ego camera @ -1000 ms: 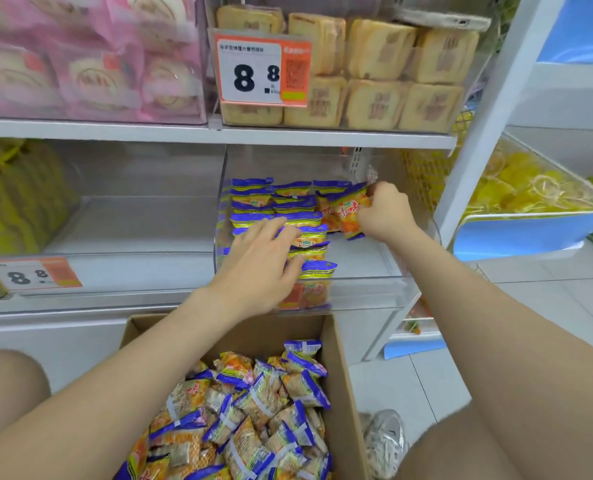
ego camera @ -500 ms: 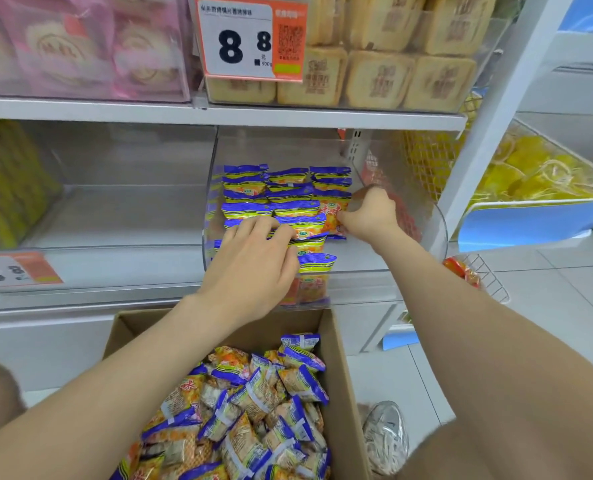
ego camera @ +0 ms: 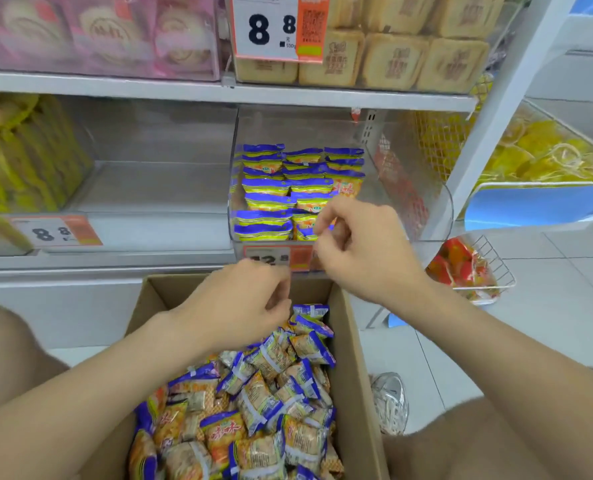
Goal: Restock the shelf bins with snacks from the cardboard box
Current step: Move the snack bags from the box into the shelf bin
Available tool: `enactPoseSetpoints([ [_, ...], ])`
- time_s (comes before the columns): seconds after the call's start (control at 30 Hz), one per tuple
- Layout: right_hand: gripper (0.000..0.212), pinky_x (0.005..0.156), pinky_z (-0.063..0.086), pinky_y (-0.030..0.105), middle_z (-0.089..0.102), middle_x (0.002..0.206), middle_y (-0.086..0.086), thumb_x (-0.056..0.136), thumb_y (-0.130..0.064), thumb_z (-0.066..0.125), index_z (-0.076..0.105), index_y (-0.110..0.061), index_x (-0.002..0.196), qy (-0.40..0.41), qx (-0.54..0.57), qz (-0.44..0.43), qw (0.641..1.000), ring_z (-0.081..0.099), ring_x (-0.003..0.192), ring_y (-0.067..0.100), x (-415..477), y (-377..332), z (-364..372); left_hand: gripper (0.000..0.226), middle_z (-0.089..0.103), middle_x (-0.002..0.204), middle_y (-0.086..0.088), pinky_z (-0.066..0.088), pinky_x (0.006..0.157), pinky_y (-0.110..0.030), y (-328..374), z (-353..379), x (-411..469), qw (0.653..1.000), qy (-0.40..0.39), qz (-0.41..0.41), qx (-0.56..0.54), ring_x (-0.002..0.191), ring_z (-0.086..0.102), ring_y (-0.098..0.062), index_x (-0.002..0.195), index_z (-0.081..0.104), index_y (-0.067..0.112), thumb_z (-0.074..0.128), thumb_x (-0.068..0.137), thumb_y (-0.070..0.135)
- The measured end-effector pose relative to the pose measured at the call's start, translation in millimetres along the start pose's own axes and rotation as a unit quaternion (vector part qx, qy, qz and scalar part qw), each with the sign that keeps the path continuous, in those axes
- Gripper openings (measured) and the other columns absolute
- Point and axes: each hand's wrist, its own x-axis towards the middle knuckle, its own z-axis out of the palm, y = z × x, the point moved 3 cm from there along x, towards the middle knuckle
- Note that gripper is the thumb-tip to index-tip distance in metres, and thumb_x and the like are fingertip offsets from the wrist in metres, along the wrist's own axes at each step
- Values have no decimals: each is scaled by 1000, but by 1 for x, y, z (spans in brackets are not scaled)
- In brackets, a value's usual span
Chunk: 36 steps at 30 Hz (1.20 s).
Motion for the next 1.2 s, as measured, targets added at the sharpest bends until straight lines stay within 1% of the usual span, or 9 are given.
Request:
enactPoseSetpoints([
  [0.1,8,70,57,37,59,64,-12,83,-34,58,63,-28,84,-230,-53,-39,971,55,66,7,-51,-26,39,20,63,85,9,54,71,-36,-16,48,-20,977,-206,-28,36,83,64,-20,90,57,29,56,94,48],
  [0.23,23,74,56,41,67,99,6,95,-32,57,69,-19,109,-563,-179,-125,797,64,97,29,-106,-31,94,23,69,88,-6,59,75,-48,-23,115,-58,914,-396,-7,82,83,66,-31,96,67,16,56,95,36],
  [0.37,13,54,41,32,60,89,5,97,-23,56,59,-14,89,-613,-270,-142,729,61,76,26,-124,-26,119,34,69,112,-15,56,84,-45,-15,160,-74,894,-444,-21,58,100,66,-36,115,69,4,57,102,33],
  [0.6,27,53,39,32,49,80,3,99,-16,52,39,-18,75,-533,-301,-179,770,51,65,21,-91,-26,127,33,71,98,-10,53,71,-38,-16,211,-89,891,-450,-55,34,89,67,-31,103,69,4,84,86,28],
  [0.77,27,49,34,31,47,78,3,97,-7,54,41,-15,75,-558,-308,-152,755,47,61,22,-86,-17,117,17,58,86,-10,50,64,-33,-25,169,-55,888,-398,-175,-154,71,58,-25,92,63,7,74,91,19],
  [0.83,13,51,38,32,48,85,2,95,-10,63,52,-12,88,-549,-295,-140,769,56,73,26,-80,-15,110,13,62,92,-7,63,73,-34,-31,144,-43,849,-343,-261,-307,81,72,-27,98,66,3,75,92,11],
  [0.97,82,76,53,41,48,106,0,68,-42,96,30,-23,113,-515,-231,-109,818,57,95,25,-61,-8,85,18,77,95,-13,64,68,-26,-21,81,-30,727,-246,-335,-547,79,78,-23,115,67,8,72,97,9],
  [1.07,79,80,50,40,56,106,-3,67,-45,95,39,-23,118,-414,-120,-91,898,56,96,20,-44,-11,57,20,77,87,-13,62,61,-22,-6,35,-26,670,-192,-332,-636,68,76,-17,114,70,7,62,103,22],
  [1.2,59,87,57,40,71,110,-3,82,-30,88,48,-24,125,-280,89,44,955,70,97,14,-20,-13,11,54,77,87,-15,56,51,-30,-3,-10,-21,765,-65,-278,-577,60,70,-25,111,72,8,53,102,58],
])
